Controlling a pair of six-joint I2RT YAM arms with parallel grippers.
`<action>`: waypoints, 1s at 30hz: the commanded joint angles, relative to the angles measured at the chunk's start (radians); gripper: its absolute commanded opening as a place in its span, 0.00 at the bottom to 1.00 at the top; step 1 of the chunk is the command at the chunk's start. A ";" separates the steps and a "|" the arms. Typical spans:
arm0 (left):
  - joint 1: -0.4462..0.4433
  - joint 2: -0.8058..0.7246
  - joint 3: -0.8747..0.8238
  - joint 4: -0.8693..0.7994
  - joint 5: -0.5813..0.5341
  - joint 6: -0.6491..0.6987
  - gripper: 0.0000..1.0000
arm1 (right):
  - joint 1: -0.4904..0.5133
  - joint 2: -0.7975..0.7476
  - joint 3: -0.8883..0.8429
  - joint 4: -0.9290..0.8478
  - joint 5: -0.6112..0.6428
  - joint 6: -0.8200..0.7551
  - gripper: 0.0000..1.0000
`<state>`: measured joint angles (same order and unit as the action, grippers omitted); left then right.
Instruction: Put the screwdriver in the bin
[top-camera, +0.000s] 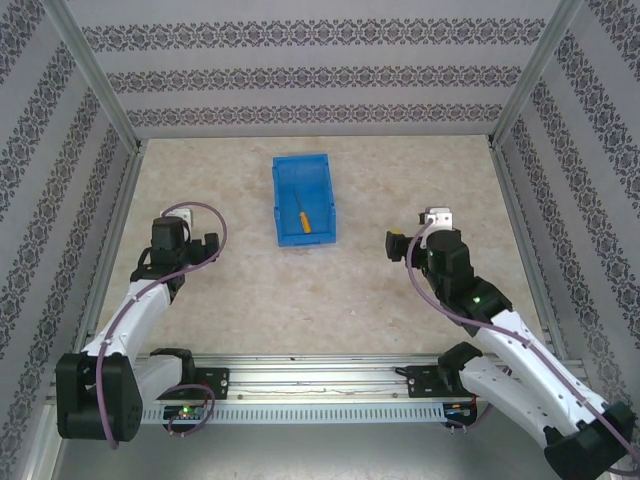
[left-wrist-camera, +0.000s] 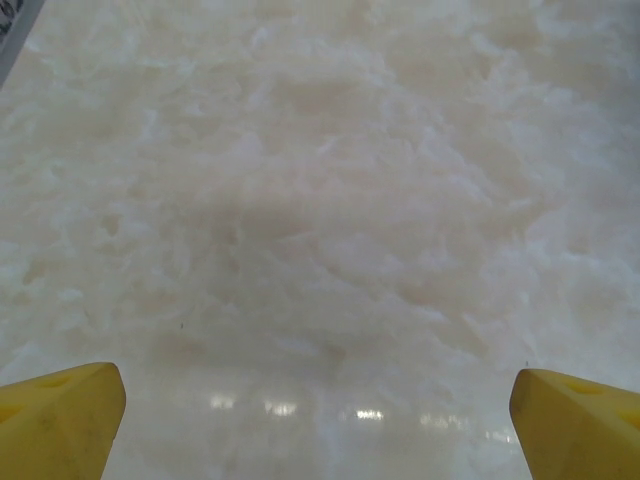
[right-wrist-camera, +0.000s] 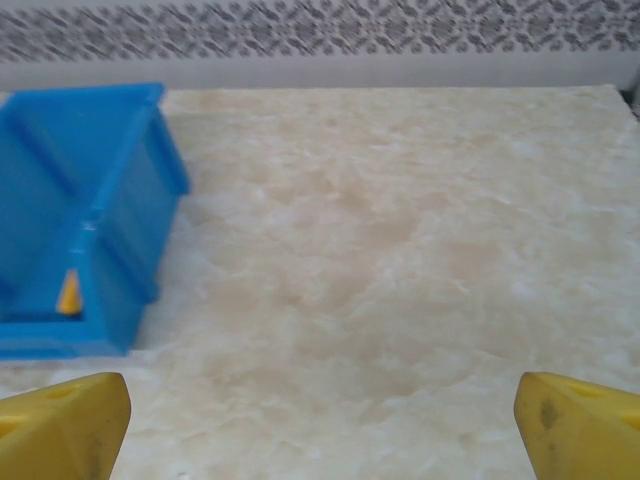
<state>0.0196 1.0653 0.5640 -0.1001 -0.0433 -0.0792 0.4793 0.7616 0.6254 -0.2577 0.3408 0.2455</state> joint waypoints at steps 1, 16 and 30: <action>-0.010 -0.032 -0.007 0.215 -0.035 0.024 0.99 | -0.057 0.040 0.023 0.070 0.007 -0.078 0.98; -0.010 -0.064 -0.308 0.726 0.027 0.092 0.99 | -0.390 0.119 -0.317 0.709 -0.142 -0.177 0.98; -0.008 0.395 -0.338 1.226 0.013 0.049 0.99 | -0.451 0.359 -0.440 1.073 -0.221 -0.220 0.98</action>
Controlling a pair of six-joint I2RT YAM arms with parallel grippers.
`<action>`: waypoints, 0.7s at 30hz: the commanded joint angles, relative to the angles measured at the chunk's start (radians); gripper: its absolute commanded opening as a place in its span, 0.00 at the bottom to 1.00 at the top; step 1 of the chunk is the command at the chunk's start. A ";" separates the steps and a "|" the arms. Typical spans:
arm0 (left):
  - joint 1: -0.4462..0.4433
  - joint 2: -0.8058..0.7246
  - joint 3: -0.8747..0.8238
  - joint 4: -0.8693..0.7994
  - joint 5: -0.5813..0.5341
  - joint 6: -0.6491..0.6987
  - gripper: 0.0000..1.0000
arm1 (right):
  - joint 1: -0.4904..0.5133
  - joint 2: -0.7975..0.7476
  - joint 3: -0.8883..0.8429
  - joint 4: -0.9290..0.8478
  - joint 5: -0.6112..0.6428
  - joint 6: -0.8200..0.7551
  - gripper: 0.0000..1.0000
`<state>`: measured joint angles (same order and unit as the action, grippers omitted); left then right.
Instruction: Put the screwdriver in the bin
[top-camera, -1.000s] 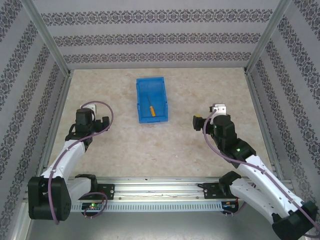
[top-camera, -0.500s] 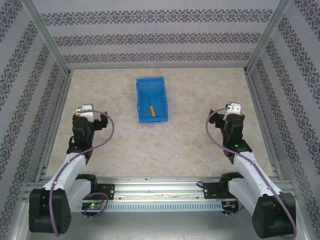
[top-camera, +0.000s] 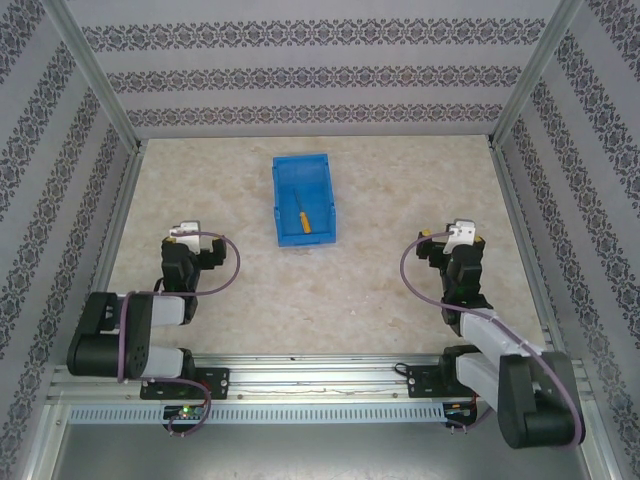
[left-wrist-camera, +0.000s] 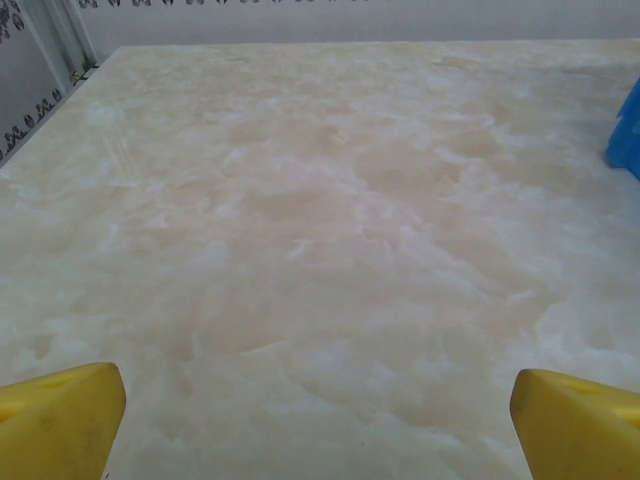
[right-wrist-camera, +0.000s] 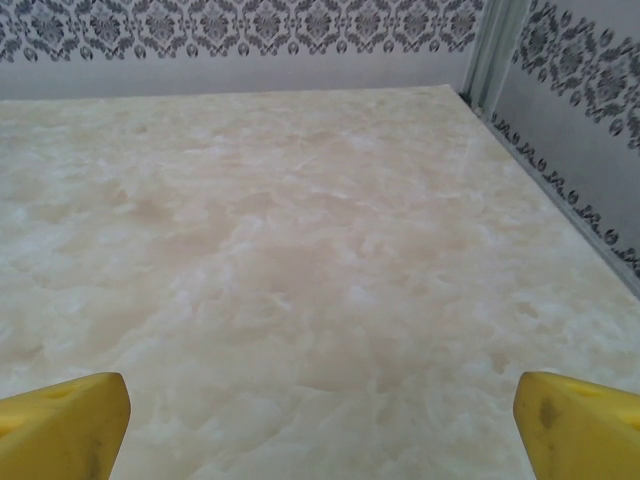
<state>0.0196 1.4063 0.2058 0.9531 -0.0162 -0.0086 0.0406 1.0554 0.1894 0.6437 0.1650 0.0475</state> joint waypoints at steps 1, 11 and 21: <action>-0.007 0.095 0.019 0.213 -0.021 -0.025 0.99 | -0.018 0.110 0.005 0.195 -0.059 -0.024 0.98; -0.007 0.189 0.049 0.247 -0.018 -0.021 0.99 | -0.045 0.490 0.122 0.433 -0.210 -0.008 0.98; -0.017 0.182 0.184 -0.016 0.026 0.007 0.99 | -0.047 0.482 0.182 0.327 -0.197 -0.004 0.98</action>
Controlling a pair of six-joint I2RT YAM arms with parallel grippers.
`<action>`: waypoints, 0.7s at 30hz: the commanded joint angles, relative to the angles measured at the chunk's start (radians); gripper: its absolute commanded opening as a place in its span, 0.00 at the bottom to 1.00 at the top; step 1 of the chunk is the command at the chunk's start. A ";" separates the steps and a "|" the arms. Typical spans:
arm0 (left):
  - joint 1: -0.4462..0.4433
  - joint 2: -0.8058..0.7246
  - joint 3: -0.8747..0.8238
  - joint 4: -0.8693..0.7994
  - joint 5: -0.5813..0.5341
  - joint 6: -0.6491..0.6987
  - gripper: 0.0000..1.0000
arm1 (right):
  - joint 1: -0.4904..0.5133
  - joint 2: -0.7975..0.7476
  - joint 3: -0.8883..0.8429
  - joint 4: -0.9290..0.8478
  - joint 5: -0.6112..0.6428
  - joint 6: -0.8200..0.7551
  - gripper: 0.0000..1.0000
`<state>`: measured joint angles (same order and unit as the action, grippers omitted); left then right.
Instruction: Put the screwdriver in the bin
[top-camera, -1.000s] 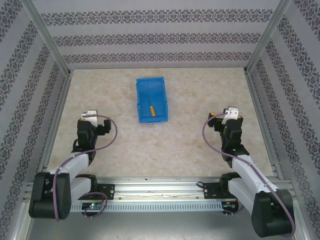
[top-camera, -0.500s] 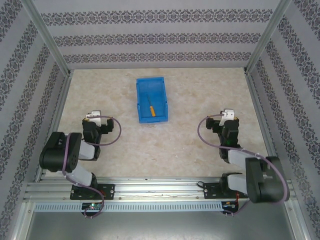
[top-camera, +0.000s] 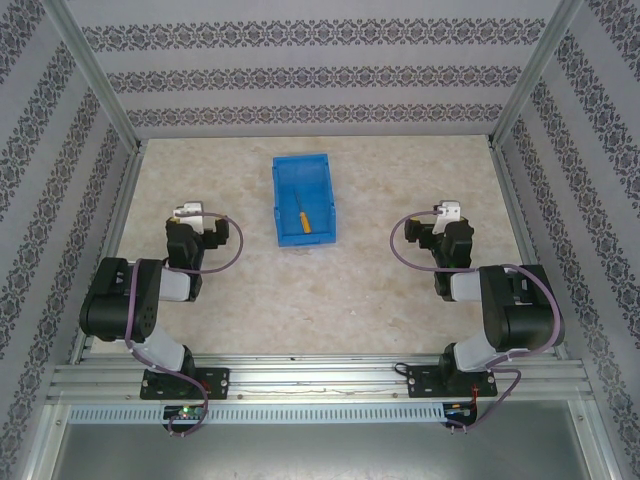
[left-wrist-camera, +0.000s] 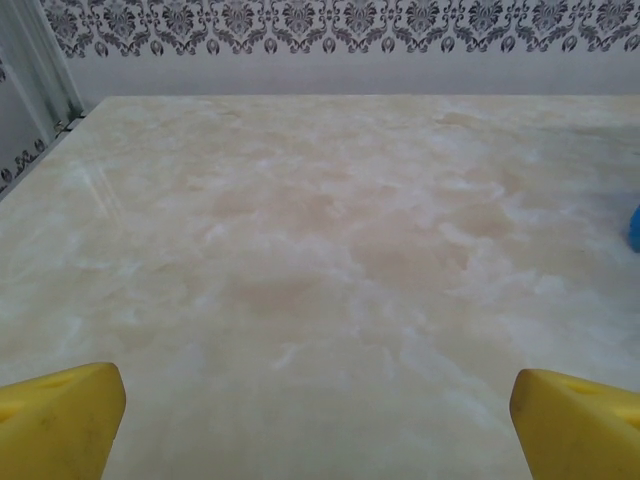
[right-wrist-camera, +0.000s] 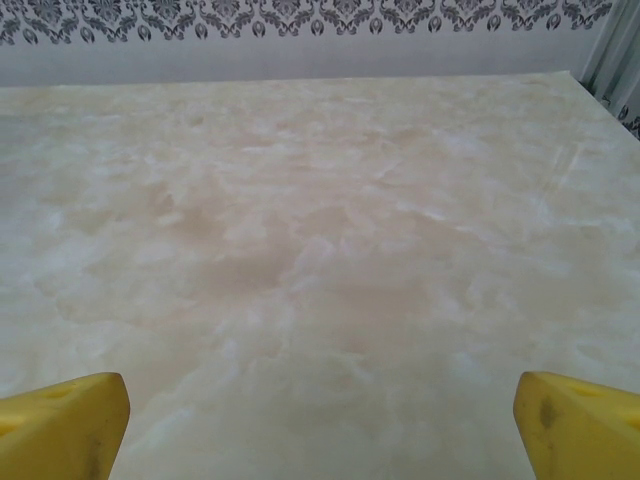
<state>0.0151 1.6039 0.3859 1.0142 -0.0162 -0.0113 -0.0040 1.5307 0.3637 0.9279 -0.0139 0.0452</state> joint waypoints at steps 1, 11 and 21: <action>-0.012 -0.015 0.003 -0.073 0.026 0.010 0.99 | -0.002 0.004 0.007 0.038 -0.018 -0.002 0.98; -0.012 -0.013 0.002 -0.071 0.026 0.009 0.99 | -0.002 0.003 0.009 0.034 -0.018 -0.003 0.98; -0.012 -0.013 0.002 -0.071 0.025 0.009 0.99 | -0.002 0.006 0.012 0.031 -0.016 -0.003 0.98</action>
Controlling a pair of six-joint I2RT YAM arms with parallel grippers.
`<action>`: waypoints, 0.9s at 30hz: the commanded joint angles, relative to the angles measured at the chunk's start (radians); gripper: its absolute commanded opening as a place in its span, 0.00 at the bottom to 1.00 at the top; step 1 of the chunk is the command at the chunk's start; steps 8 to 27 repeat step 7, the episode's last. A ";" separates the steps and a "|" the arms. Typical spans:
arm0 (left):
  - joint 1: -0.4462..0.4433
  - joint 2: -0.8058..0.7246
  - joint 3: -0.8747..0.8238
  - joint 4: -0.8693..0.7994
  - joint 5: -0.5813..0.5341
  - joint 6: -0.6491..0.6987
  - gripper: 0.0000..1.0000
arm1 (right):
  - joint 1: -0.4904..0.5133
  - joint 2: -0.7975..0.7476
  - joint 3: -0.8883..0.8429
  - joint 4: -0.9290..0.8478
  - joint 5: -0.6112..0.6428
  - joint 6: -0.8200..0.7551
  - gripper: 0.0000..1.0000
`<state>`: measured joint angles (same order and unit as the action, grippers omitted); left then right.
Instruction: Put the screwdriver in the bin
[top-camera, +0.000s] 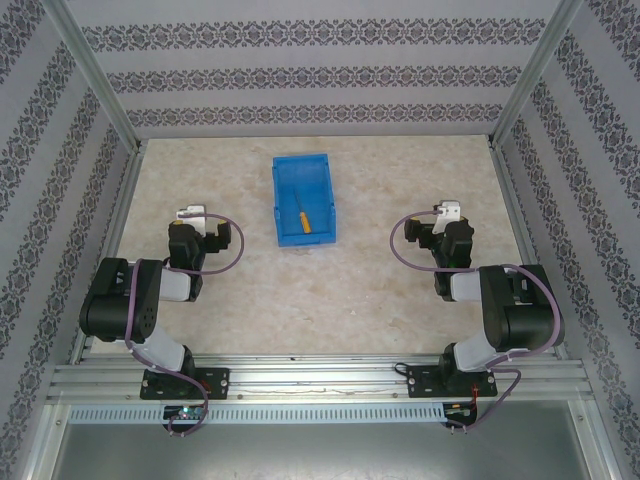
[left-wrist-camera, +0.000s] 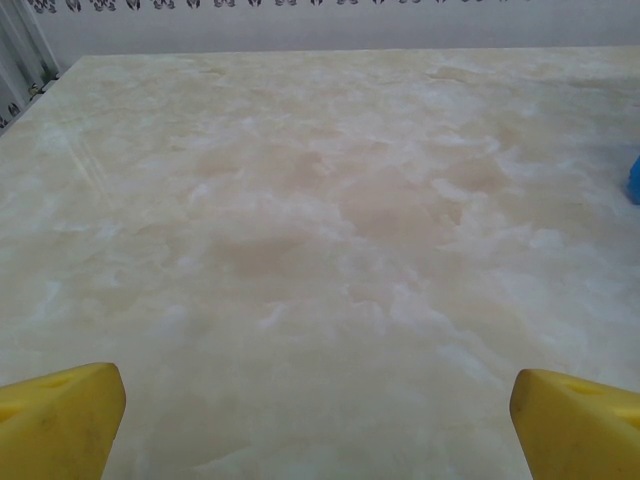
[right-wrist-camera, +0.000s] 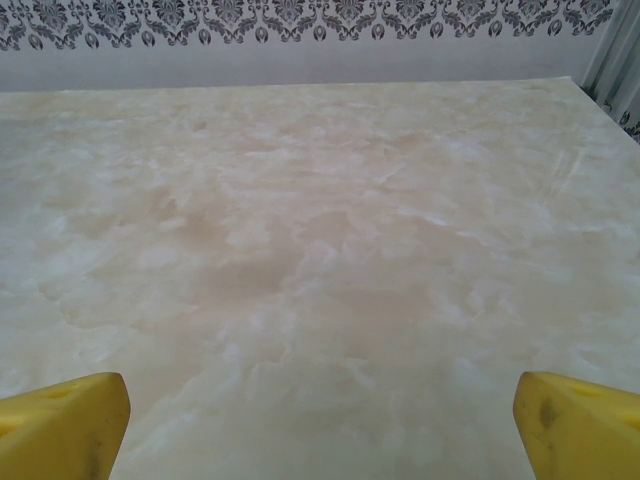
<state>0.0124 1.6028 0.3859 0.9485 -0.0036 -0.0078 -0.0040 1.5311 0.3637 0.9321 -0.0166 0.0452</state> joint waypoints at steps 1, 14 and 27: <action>-0.009 -0.012 0.002 -0.006 0.014 0.006 0.99 | -0.001 0.005 0.012 0.027 -0.014 -0.003 0.98; -0.009 -0.012 0.002 -0.005 0.013 0.006 0.99 | -0.001 0.003 0.009 0.029 -0.014 -0.005 0.98; -0.009 -0.012 0.002 -0.005 0.013 0.006 0.99 | -0.001 0.003 0.009 0.029 -0.014 -0.005 0.98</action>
